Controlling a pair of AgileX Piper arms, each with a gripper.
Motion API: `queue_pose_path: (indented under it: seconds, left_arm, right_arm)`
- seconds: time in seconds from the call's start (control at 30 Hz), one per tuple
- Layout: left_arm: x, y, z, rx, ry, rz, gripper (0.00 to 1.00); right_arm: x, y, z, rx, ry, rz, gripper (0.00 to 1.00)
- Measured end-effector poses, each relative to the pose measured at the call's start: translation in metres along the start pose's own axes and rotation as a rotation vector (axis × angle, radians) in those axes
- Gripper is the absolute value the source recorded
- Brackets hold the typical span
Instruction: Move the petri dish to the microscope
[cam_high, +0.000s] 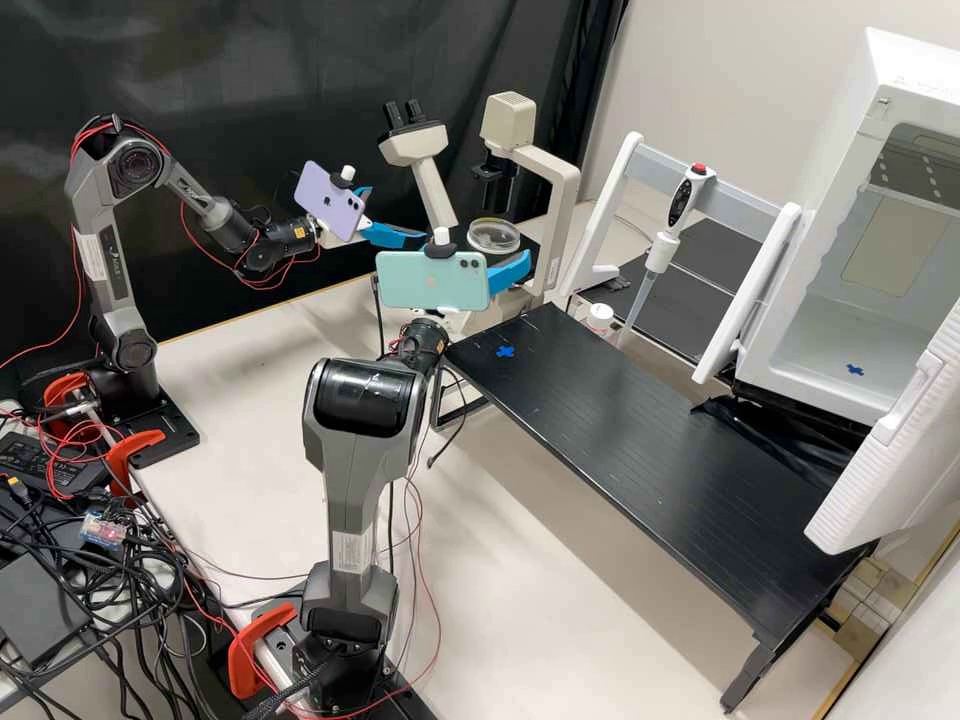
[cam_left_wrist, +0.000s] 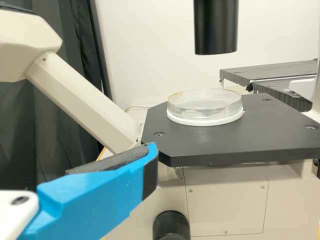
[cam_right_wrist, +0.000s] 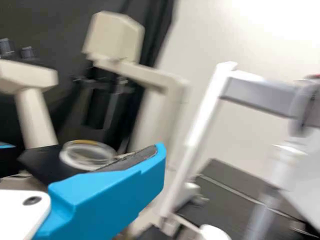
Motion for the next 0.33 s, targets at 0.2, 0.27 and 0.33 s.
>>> queue_pose_path:
  seconds: [0.2, 0.27, 0.33]
  left_arm:
    - [0.000, 0.000, 0.000, 0.000, 0.000, 0.000, 1.00]
    - [0.000, 0.000, 0.000, 0.000, 0.000, 0.000, 1.00]
    - [0.000, 0.000, 0.000, 0.000, 0.000, 0.000, 1.00]
  right_arm:
    - [-0.033, -0.002, 0.017, -0.006, -0.041, 0.041, 1.00]
    - [-0.042, -0.004, 0.025, 0.016, -0.053, 0.026, 1.00]
    - [-0.047, -0.006, 0.032, 0.045, -0.077, 0.012, 1.00]
